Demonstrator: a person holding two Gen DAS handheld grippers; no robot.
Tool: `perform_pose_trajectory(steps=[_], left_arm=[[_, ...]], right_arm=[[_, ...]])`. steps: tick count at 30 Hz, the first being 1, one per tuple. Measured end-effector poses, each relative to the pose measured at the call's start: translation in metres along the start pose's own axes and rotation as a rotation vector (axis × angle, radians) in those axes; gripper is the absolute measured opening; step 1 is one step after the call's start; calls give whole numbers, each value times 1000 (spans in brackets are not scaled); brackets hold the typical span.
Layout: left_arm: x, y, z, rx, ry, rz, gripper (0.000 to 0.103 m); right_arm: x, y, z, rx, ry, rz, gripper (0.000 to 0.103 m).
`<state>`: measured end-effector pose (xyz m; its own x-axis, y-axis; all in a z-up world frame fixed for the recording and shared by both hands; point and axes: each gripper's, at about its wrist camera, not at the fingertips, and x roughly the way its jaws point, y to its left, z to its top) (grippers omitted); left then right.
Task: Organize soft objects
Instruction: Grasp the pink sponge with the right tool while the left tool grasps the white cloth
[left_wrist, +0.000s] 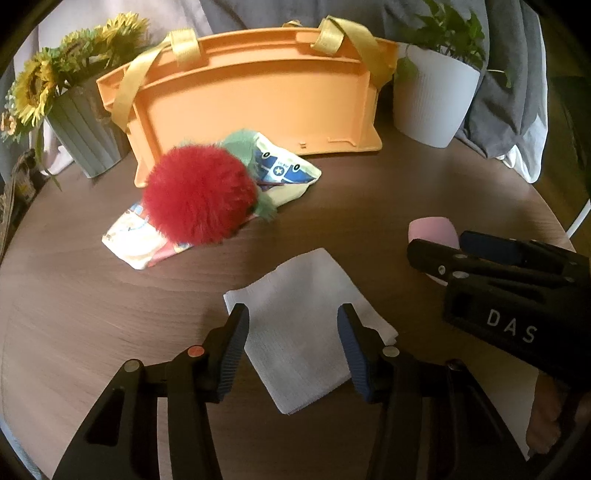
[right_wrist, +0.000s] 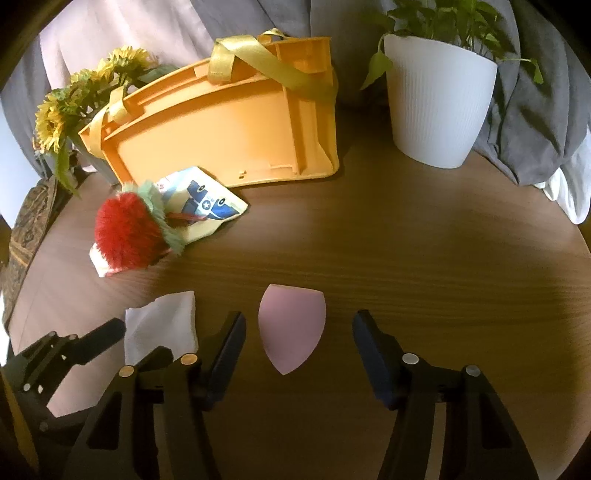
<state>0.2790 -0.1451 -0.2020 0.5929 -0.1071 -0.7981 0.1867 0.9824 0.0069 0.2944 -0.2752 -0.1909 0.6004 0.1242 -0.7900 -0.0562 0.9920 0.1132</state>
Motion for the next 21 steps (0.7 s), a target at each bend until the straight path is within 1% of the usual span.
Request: perform_pose_trajectory(steps=[2,4,7,8,9,11,12,14,21], left_arm=[[2,1,-1,-4,3,-2,47],[2,0,-2,0,-5,3,46],[2,0,-2,-5,-10,-2,36],[2,0,-2,-8,-12,-1,30],[2,0,-2,-8,-14,-3,27],[2,0,-2,-10,-16,-7,24],[2,1,-2,-12,-16,-9,18],[1,3,-2,-26,-13,-14,12],[-4,8,1,-59,-14,-28,11]], right_arm=[[3,0,0,6,4,3,58],[5,0,-1,7,8,4,53],[7,0,-2,7,15,5,48],[7,0,-3,9,14,5,47],[7,-1,-3,12,14,5,45],[7,0,-3,10,13,8,42],[6,1,-3,6,11,9,39],[6,2,-2,-1,9,7,39],[1,5,-3,4,3,12,37]])
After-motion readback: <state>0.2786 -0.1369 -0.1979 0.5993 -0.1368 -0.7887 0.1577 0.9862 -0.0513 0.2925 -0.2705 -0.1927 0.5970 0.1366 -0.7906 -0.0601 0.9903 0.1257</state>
